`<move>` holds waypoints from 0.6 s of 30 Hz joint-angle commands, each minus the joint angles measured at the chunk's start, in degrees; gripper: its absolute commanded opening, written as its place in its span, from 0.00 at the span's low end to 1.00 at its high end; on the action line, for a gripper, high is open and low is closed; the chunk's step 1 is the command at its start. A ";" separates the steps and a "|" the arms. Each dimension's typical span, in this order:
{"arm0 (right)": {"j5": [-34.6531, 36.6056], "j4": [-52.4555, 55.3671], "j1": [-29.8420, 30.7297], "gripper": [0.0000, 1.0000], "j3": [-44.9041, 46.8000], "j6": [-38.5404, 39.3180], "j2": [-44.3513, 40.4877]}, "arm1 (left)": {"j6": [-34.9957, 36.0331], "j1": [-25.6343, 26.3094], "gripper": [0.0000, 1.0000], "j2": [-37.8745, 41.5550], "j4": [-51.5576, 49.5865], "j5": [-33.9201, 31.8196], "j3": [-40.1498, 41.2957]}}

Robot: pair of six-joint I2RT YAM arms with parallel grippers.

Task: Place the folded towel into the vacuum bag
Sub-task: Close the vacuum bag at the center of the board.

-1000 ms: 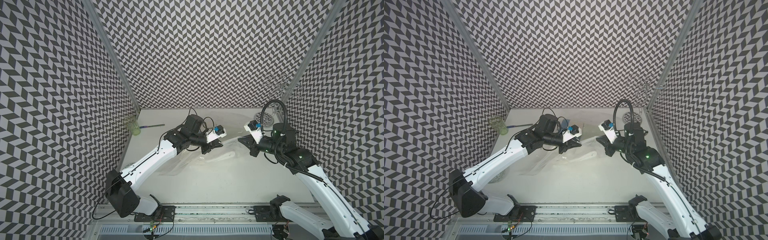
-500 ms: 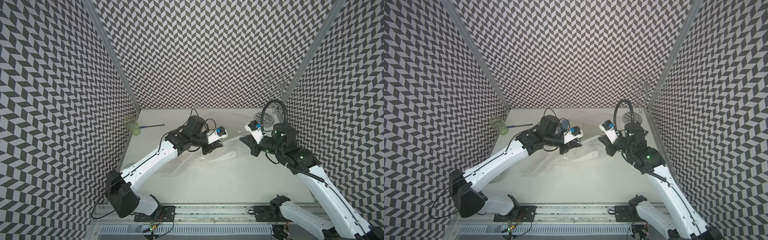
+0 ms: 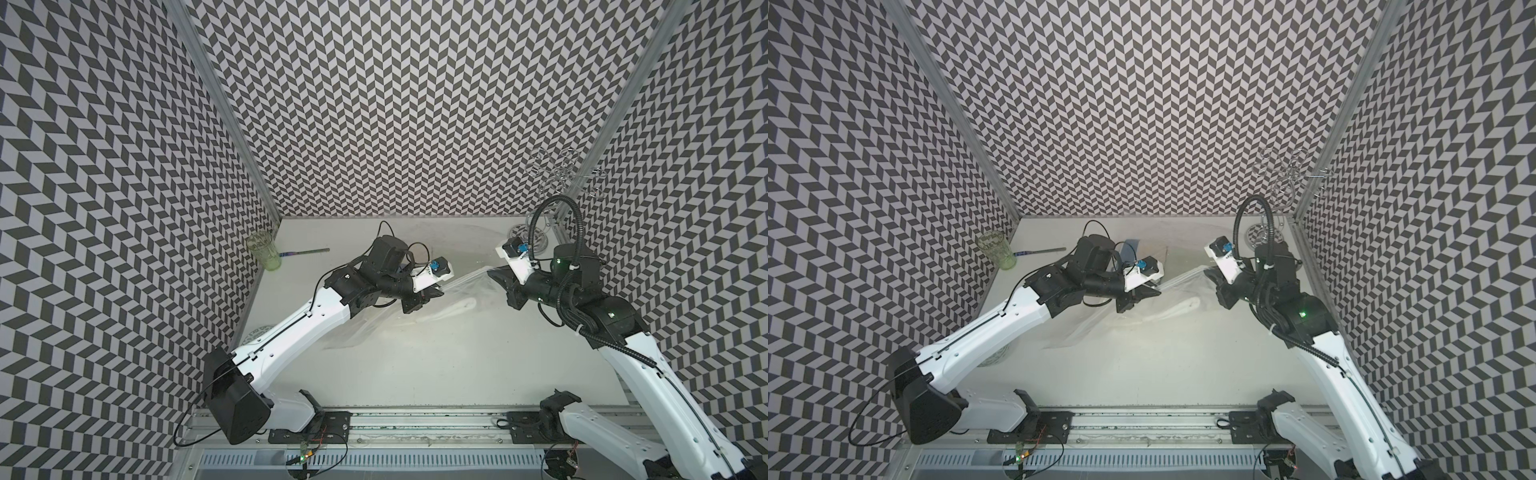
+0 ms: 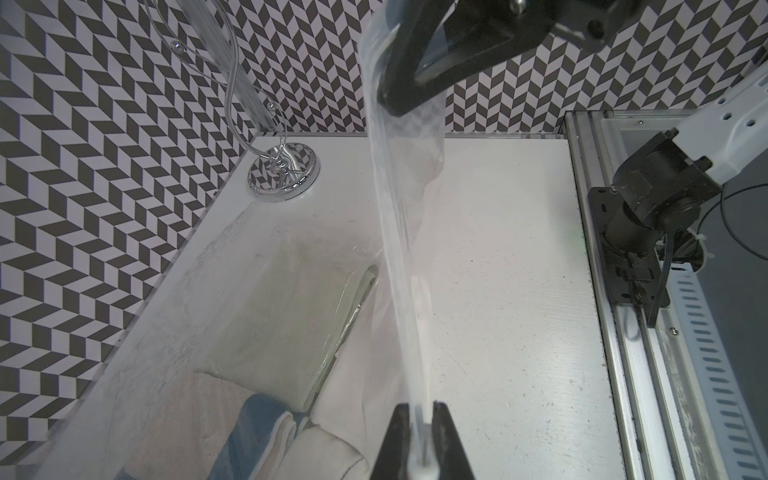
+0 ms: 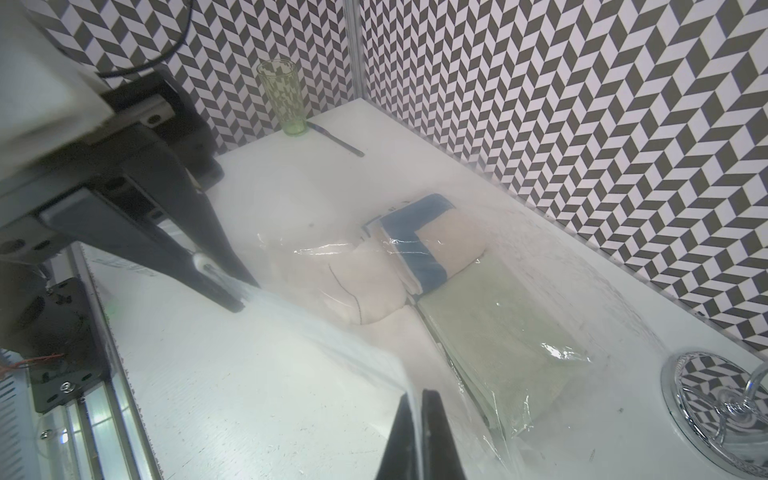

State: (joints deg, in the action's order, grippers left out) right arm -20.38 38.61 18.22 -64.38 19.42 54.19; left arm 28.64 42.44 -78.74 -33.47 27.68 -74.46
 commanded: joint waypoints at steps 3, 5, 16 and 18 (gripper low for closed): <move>1.55 -4.78 -3.18 0.00 -3.06 3.31 -3.19 | 0.25 -0.78 0.00 1.56 -9.58 -1.98 1.37; -10.85 -3.69 -1.79 0.05 -0.86 3.41 -3.23 | -0.71 -1.03 0.00 0.71 -7.25 0.63 1.05; -17.30 1.00 2.52 0.65 1.89 8.78 3.69 | -0.54 -0.73 0.00 -1.33 -7.10 7.23 -2.25; -16.15 0.29 2.89 0.65 0.73 9.88 5.51 | -0.44 -0.44 0.00 -1.35 -7.51 7.30 -2.44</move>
State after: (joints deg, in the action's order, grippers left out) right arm -36.23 40.49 20.49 -61.78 25.28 58.08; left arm 28.23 41.36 -80.01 -39.86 32.69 -74.74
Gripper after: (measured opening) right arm 0.649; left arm 0.114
